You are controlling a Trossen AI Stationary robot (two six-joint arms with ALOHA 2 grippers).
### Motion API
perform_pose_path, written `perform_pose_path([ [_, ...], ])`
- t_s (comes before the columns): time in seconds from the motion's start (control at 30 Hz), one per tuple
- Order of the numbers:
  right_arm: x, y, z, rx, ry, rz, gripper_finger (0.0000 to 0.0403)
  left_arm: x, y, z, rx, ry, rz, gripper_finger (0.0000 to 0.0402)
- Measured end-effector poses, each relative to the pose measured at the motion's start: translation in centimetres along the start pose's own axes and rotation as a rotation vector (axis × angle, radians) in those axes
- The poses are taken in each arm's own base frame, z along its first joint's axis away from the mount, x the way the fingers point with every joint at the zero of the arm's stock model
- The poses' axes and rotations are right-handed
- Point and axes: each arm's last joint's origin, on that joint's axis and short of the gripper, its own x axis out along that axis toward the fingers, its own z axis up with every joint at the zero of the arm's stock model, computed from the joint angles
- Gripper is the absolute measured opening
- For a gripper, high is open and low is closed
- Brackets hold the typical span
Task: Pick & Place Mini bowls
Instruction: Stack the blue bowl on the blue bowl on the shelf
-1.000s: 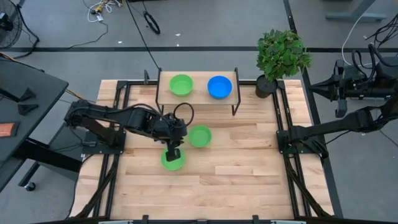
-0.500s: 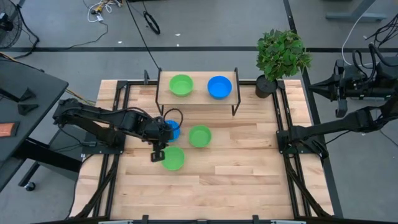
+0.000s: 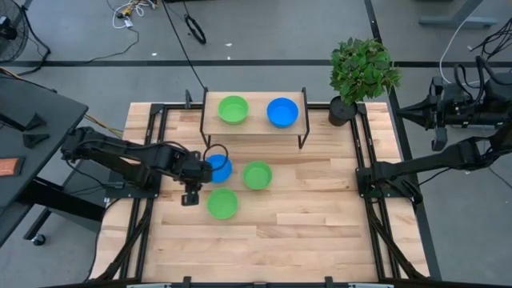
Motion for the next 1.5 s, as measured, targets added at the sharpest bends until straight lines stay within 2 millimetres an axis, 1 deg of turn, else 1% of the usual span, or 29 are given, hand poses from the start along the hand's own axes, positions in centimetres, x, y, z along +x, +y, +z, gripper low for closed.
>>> perform_pose_path([
  [0.07, 0.0, 0.0, 0.0, 0.001, -0.001, 0.0, 0.0008, 0.4, 0.3, -0.4, 0.011, 0.031, 0.007, 0.0083],
  [0.13, 0.0, 0.0, 0.0, 0.01, -0.001, 0.0, 0.0008, 0.6, 0.4, -0.2, 0.011, 0.013, 0.007, 0.0099],
  [0.33, 0.0, 0.0, 0.0, 0.031, -0.001, 0.0, 0.0008, 1.2, 1.3, -0.4, 0.0, 0.034, 0.023, 0.0166],
  [0.47, 0.0, 0.0, 0.0, 0.033, -0.001, 0.0, 0.0008, 1.8, 1.9, -0.2, 0.017, -0.002, 0.024, 0.0204],
  [0.57, 0.0, 0.0, 0.0, 0.035, 0.0, -0.001, 0.0008, 2.3, 2.3, -0.2, 0.035, -0.015, 0.032, 0.0221],
  [0.7, 0.0, 0.0, 0.0, 0.035, 0.0, 0.0, 0.0008, 3.0, 3.0, -0.6, 0.08, 0.002, 0.043, 0.0227],
  [0.9, 0.0, 0.0, 0.0, 0.038, 0.0, -0.002, 0.0008, 3.6, 3.8, -1.0, 0.144, 0.025, 0.053, 0.0219],
  [1.13, 0.0, -0.1, 0.0, 0.053, -0.002, -0.026, 0.0008, 3.6, 4.5, -0.6, 0.241, -0.005, 0.065, 0.0218],
  [1.3, 0.0, -0.1, 0.0, 0.053, -0.002, -0.027, 0.0008, 3.8, 5.1, -0.4, 0.24, -0.02, 0.071, 0.0218],
  [1.5, 0.0, -0.1, 0.0, 0.053, -0.002, -0.027, 0.0008, 4.6, 5.4, 0.0, 0.283, -0.001, 0.05, 0.0218],
])
